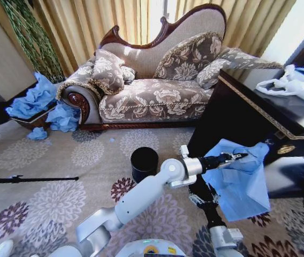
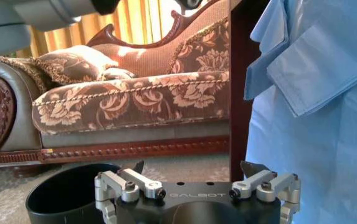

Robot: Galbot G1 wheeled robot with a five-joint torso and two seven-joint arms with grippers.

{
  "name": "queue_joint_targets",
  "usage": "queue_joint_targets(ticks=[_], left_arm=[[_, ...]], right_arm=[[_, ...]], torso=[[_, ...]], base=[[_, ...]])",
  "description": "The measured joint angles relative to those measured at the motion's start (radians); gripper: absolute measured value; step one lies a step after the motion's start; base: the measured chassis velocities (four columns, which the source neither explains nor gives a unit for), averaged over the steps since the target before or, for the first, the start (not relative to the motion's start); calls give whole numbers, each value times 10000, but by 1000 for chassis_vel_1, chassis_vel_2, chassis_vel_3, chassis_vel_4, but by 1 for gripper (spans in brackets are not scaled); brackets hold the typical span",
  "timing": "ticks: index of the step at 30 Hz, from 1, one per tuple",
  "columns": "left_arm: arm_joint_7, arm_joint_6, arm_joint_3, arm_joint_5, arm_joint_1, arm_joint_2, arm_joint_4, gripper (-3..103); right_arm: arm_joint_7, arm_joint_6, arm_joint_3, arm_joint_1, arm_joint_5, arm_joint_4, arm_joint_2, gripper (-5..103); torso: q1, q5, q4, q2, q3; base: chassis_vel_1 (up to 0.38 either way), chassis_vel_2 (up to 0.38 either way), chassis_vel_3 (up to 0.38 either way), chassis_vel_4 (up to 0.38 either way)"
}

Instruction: Place a garbage bag over the trash bin.

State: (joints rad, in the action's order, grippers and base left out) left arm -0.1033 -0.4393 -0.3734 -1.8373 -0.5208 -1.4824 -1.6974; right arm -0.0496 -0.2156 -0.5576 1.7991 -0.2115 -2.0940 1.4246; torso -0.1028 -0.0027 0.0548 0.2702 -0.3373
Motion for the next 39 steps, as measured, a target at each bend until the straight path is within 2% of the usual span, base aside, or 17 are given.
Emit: queue_joint_targets(ticks=[7, 13, 17, 29, 39], left_arm=[[-423, -56, 78, -92, 38, 350, -227, 0], [-1034, -292, 381, -294, 211, 1074, -427, 0], [-1167, -451, 607, -373, 306, 1409, -527, 0], [-1225, -700, 1103, -534, 183, 2542, -1016, 0], [-814, -942, 1802, -325, -302, 3481, -1029, 0]], right_arm=[[6, -10, 10, -1, 34, 24, 65, 100], [20, -41, -27, 39, 34, 25, 99, 100], [22, -45, 17, 36, 57, 20, 154, 100], [-40, -264, 182, 243, 185, -241, 334, 100], [-218, -684, 739, 494, 557, -338, 709, 100]], torso=[[0, 0, 2, 0, 0], [0, -1, 1, 0, 0], [0, 0, 2, 0, 0], [0, -2, 1, 0, 0], [0, -2, 2, 0, 0]], base=[[0, 0, 0, 0], [0, 0, 0, 0], [0, 0, 0, 0], [0, 0, 0, 0], [0, 0, 0, 0]])
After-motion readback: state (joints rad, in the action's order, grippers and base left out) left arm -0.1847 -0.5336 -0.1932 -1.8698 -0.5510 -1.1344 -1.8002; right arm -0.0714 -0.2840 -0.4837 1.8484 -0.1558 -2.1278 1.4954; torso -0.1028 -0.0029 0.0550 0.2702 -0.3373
